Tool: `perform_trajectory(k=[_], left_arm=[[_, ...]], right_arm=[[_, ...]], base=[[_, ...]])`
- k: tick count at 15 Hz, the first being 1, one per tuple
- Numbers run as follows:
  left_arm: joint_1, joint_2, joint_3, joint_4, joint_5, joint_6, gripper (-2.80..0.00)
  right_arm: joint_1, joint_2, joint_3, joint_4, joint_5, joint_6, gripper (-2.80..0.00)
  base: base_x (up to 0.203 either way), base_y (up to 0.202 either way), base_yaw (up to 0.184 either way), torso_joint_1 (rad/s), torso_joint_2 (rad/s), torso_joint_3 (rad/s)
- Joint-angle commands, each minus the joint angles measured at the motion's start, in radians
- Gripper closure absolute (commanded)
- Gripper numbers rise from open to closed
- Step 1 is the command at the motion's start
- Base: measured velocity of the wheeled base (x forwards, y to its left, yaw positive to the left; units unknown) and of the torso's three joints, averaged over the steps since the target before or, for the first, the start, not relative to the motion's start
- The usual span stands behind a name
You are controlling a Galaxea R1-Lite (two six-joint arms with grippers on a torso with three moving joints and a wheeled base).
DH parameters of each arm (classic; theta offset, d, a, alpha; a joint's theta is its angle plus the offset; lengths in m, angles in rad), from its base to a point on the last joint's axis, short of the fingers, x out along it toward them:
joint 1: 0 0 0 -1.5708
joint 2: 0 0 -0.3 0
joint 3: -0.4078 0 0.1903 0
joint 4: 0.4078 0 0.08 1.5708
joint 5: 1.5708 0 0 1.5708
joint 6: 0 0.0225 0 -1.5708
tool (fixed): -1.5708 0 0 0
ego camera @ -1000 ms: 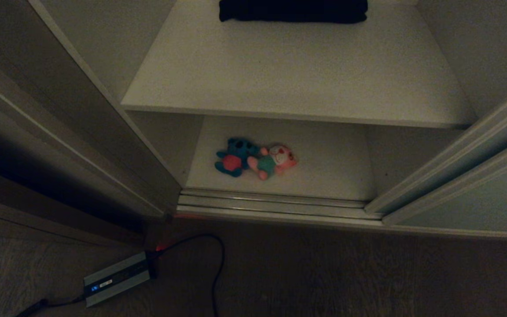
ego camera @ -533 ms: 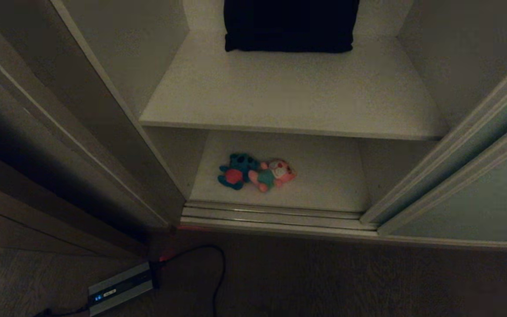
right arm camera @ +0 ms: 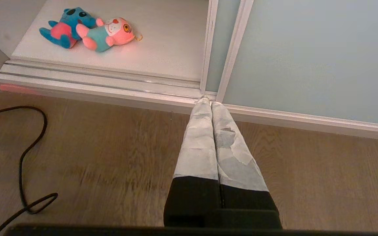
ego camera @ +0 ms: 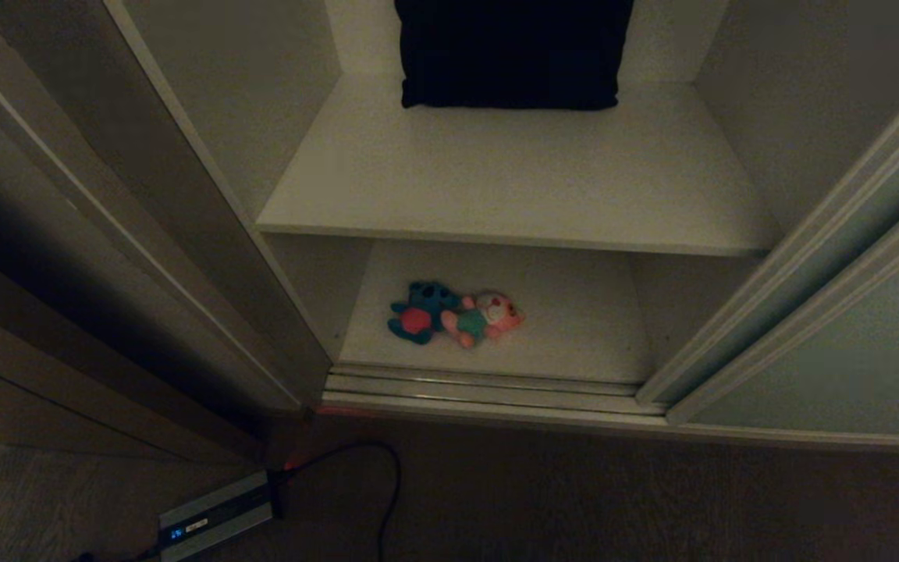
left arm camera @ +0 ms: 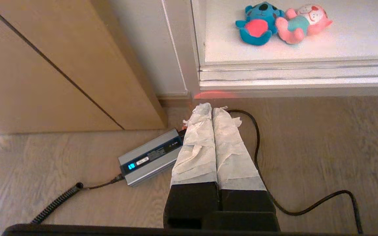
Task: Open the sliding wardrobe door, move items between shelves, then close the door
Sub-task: Close the door
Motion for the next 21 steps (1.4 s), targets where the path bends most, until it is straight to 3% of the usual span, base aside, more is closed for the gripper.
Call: perform_trajectory(k=[1, 13, 18, 21], left_arm=[[0.001, 0.003, 0.000, 0.000, -0.001, 0.001, 0.00], [0.000, 0.001, 0.000, 0.000, 0.002, -0.020, 0.00], [0.000, 0.001, 0.000, 0.000, 0.002, -0.020, 0.00], [0.000, 0.001, 0.000, 0.000, 0.002, -0.020, 0.00]], right_arm=[[0.000, 0.001, 0.003, 0.000, 0.000, 0.000, 0.00], [0.000, 0.000, 0.003, -0.001, 0.002, -0.004, 0.00], [-0.001, -0.003, -0.004, 0.030, 0.000, -0.074, 0.00], [-0.001, 0.074, -0.174, 0.077, -0.012, -0.062, 0.00]], base=[[0.000, 0.000, 0.000, 0.000, 0.00, 0.000], [0.000, 0.000, 0.000, 0.001, 0.00, 0.017], [0.000, 0.000, 0.000, 0.000, 0.00, 0.000], [0.000, 0.000, 0.000, 0.000, 0.00, 0.000]])
